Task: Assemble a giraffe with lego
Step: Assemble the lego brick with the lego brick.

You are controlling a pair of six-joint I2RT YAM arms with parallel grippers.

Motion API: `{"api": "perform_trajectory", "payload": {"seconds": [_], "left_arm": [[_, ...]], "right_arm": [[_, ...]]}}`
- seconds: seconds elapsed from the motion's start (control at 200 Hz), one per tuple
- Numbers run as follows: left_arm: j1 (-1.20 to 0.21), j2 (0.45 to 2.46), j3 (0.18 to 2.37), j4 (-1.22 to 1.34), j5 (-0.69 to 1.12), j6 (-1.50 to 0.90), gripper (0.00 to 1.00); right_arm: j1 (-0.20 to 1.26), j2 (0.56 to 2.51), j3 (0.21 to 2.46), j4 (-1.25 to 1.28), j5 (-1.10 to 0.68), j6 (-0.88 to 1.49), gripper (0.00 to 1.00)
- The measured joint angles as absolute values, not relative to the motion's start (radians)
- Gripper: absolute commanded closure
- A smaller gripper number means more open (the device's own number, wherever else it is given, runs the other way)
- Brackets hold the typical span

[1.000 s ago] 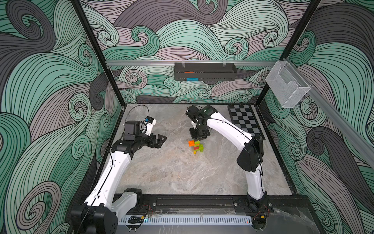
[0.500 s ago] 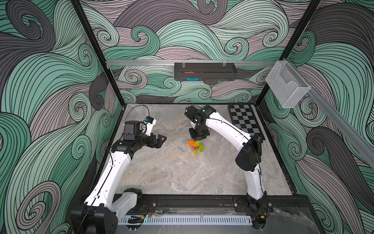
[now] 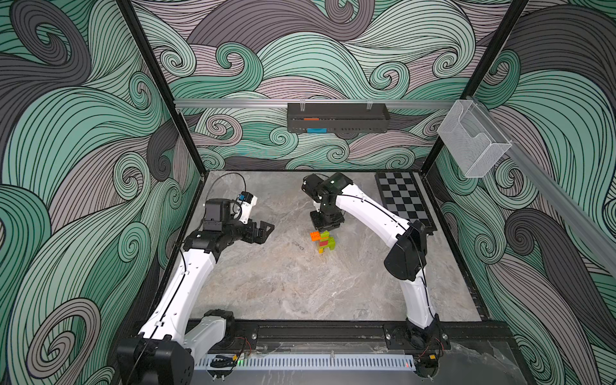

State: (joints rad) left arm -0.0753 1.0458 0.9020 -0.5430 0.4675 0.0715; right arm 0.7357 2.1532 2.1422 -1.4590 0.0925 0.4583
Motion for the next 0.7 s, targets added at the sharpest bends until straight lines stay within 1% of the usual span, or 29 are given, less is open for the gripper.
{"api": "perform_trajectory", "payload": {"seconds": [0.09,0.245,0.515,0.695], "left_arm": [[-0.075,1.046,0.902,-0.543,0.467,0.072,0.01],[-0.075,1.046,0.902,-0.543,0.467,0.071,0.01],[-0.075,1.046,0.902,-0.546,0.456,0.08,0.01],[-0.075,1.049,0.903,-0.546,0.385,0.098,0.01]], "right_arm": [[0.736,2.156,2.15,-1.463,0.094,0.456,0.67],[0.734,2.171,2.197,-1.481,0.104,0.448,0.62],[0.712,2.232,2.358,-1.558,0.131,0.439,0.54],[0.703,2.178,2.438,-1.59,0.149,0.432,0.53]]}}
